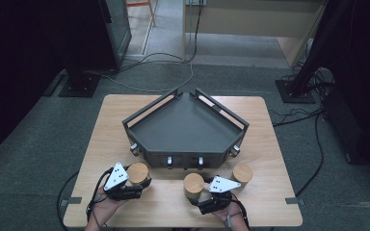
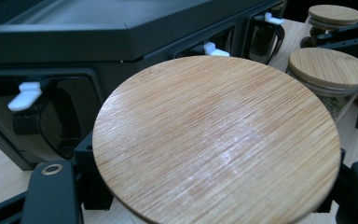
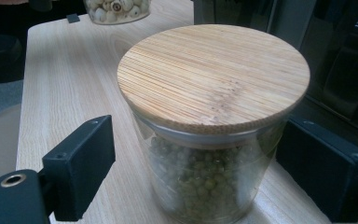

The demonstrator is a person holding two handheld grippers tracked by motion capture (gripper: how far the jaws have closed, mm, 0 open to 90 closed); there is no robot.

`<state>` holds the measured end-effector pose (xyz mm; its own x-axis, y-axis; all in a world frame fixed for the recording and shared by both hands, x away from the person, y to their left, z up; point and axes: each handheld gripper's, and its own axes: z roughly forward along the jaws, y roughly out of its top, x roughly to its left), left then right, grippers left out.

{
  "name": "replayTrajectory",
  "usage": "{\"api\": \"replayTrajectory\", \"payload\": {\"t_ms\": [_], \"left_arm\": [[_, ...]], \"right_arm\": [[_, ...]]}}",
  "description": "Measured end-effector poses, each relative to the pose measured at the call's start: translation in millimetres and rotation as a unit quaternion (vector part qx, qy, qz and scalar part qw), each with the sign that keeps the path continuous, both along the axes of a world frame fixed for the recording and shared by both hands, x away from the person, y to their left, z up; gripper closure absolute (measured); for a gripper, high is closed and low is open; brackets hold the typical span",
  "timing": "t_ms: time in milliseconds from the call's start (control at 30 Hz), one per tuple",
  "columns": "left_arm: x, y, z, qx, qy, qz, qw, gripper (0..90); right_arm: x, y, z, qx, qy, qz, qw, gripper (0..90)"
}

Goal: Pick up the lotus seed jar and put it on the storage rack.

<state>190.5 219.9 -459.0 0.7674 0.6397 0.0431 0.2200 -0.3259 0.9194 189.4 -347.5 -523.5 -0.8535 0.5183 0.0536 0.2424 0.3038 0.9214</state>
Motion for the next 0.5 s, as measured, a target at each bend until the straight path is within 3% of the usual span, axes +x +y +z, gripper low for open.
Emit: {"api": "replayTrajectory", "payload": {"t_ms": [500], "left_arm": [[5.4, -1.4, 24.8, -0.004, -0.001, 0.005, 1.0000, 24.4]], "right_arm": [[-0.5, 0.8, 0.6, -0.003, -0.001, -0.001, 1.0000, 11.5]]}}
